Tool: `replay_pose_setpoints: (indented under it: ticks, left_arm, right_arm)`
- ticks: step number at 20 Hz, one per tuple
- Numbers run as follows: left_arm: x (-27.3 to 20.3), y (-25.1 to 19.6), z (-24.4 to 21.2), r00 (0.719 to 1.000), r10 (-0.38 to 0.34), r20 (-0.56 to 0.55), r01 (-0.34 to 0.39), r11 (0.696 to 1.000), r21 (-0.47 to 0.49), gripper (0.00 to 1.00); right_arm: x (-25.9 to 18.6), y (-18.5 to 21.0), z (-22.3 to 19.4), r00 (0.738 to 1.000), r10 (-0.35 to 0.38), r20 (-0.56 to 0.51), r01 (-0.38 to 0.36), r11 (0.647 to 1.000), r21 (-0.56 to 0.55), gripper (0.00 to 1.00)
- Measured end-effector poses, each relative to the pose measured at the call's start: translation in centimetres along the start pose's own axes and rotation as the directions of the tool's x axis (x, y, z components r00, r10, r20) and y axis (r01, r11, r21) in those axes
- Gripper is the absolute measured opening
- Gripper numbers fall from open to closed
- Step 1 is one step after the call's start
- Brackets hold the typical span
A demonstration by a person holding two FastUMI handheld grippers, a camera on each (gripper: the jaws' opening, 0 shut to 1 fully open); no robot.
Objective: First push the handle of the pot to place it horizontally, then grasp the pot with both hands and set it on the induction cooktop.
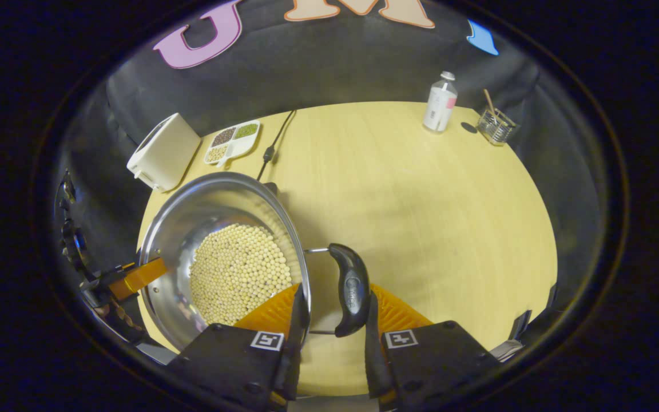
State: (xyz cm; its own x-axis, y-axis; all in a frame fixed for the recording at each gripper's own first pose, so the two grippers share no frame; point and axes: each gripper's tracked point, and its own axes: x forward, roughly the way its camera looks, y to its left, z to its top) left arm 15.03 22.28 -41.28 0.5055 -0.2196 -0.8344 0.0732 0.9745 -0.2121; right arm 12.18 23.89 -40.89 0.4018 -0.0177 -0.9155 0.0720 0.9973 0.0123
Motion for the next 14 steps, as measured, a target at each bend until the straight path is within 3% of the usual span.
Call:
replay_pose_setpoints:
  ticks: [4, 7, 14]
  left_arm:
    - [0.0, 2.0, 1.2, 1.000, 0.011, 0.025, -0.011, 0.999, 0.030, 0.58]
    - [0.2, 3.1, 1.9, 0.999, 0.022, 0.033, -0.025, 0.997, 0.078, 0.58]
    - [0.2, 3.5, 2.5, 0.999, 0.031, 0.040, -0.036, 0.992, 0.121, 0.60]
  right_arm:
    - [0.7, 2.6, -0.4, 1.000, 0.001, -0.010, -0.001, 1.000, 0.017, 0.49]
    - [1.2, 4.0, -1.1, 1.000, -0.006, -0.026, 0.007, 0.999, 0.033, 0.43]
    - [1.8, 4.8, -1.8, 1.000, -0.001, -0.013, 0.002, 0.998, 0.063, 0.43]
